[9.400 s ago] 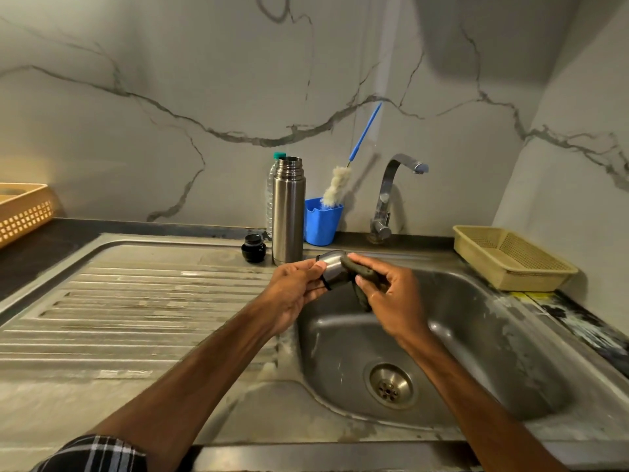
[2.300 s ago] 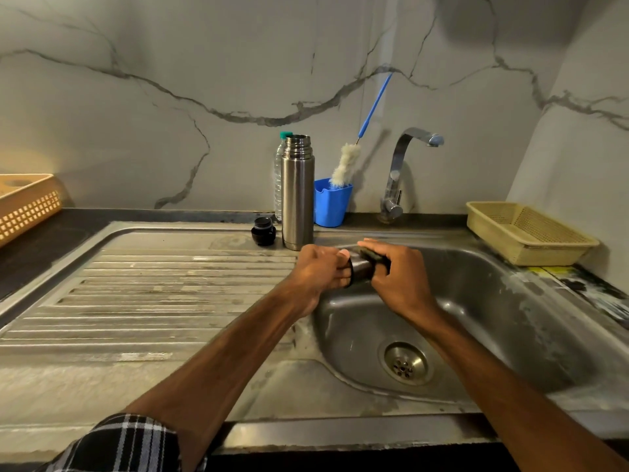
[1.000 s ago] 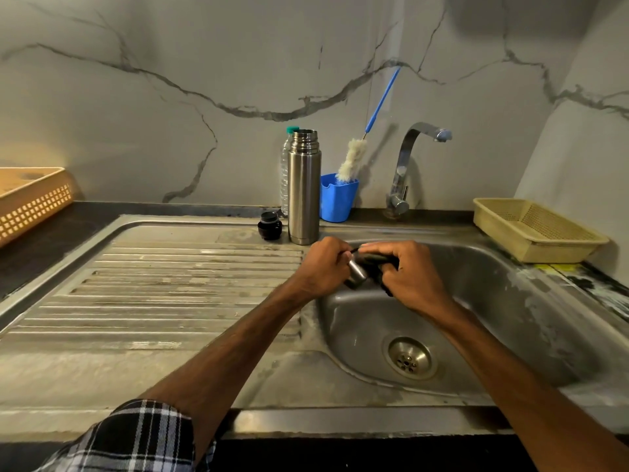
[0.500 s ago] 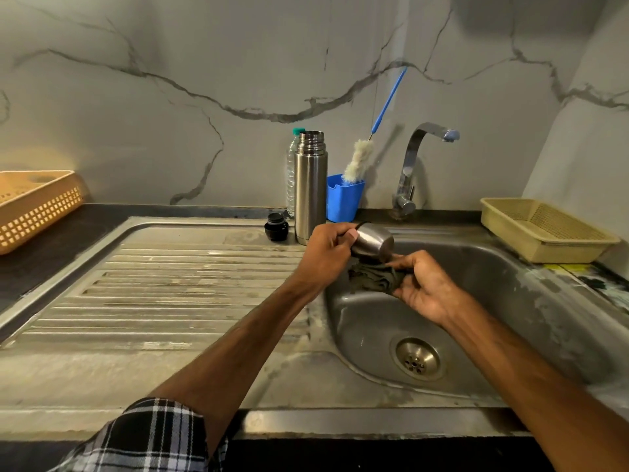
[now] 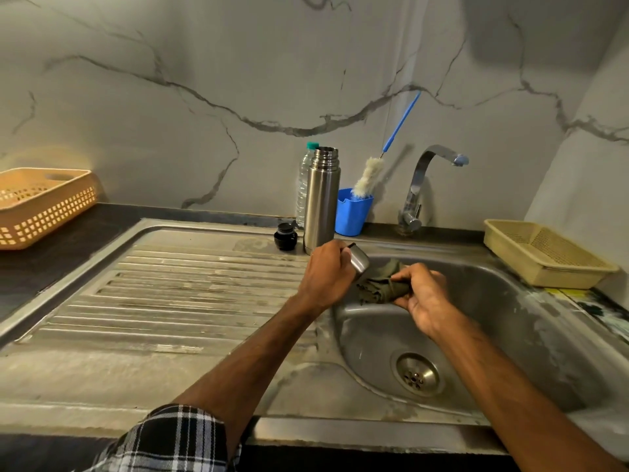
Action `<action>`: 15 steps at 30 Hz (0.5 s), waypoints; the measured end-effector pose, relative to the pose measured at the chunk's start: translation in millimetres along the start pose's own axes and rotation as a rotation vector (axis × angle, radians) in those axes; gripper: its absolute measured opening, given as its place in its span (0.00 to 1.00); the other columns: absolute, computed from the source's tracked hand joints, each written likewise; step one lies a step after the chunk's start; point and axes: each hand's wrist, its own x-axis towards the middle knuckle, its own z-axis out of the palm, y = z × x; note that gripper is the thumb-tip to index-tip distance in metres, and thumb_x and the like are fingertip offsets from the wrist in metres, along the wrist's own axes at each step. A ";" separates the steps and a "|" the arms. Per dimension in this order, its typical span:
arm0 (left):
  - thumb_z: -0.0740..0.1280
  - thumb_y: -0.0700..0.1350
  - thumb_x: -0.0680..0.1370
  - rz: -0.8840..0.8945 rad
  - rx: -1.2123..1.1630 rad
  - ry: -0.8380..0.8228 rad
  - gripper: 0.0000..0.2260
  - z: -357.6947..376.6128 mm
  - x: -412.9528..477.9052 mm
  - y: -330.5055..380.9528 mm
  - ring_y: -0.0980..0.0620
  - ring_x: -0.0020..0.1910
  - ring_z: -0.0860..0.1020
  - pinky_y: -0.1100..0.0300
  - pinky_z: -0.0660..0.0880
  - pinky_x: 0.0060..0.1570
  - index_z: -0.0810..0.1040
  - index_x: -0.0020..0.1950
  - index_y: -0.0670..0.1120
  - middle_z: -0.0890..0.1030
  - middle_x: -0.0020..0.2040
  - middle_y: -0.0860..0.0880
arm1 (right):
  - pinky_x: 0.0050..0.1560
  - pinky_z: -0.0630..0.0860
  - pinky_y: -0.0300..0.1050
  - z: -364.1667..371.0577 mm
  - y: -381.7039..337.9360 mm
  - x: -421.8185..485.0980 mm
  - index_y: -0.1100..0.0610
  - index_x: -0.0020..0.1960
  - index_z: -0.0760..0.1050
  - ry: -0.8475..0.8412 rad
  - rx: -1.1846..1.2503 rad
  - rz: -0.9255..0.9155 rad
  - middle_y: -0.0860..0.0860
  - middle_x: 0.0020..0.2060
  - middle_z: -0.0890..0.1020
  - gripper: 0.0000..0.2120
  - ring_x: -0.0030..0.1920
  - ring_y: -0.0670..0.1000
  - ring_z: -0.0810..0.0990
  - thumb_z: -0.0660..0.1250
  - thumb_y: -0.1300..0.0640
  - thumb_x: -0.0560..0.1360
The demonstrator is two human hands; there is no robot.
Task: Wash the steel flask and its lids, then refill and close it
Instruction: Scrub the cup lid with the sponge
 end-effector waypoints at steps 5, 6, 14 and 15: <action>0.59 0.46 0.86 0.203 0.137 0.070 0.08 -12.6 0.6 1.0 0.51 0.43 0.77 0.55 0.77 0.46 0.76 0.56 0.45 0.78 0.46 0.48 | 0.43 0.81 0.54 36.4 -8.1 0.1 0.60 0.40 0.76 0.108 -0.023 -0.031 0.57 0.37 0.81 0.06 0.39 0.54 0.80 0.64 0.68 0.71; 0.59 0.46 0.86 0.233 0.169 0.072 0.08 -16.0 -0.3 0.1 0.51 0.44 0.76 0.55 0.76 0.46 0.76 0.55 0.45 0.77 0.46 0.48 | 0.44 0.81 0.53 44.5 -8.5 -1.5 0.59 0.39 0.76 0.118 -0.025 -0.040 0.57 0.37 0.81 0.06 0.39 0.55 0.80 0.63 0.67 0.72; 0.63 0.44 0.84 0.352 0.434 0.151 0.11 -37.5 3.4 -20.6 0.49 0.58 0.76 0.53 0.70 0.66 0.78 0.65 0.47 0.80 0.57 0.46 | 0.37 0.75 0.47 78.4 14.0 -8.4 0.56 0.34 0.77 0.115 -0.062 -0.161 0.53 0.31 0.79 0.11 0.34 0.52 0.76 0.62 0.66 0.72; 0.64 0.44 0.83 0.356 0.460 0.158 0.11 -39.0 3.5 -23.6 0.48 0.59 0.76 0.51 0.69 0.67 0.78 0.65 0.47 0.80 0.57 0.46 | 0.38 0.75 0.48 79.9 15.5 -8.8 0.56 0.34 0.78 0.108 -0.057 -0.164 0.53 0.30 0.79 0.11 0.34 0.52 0.76 0.62 0.66 0.72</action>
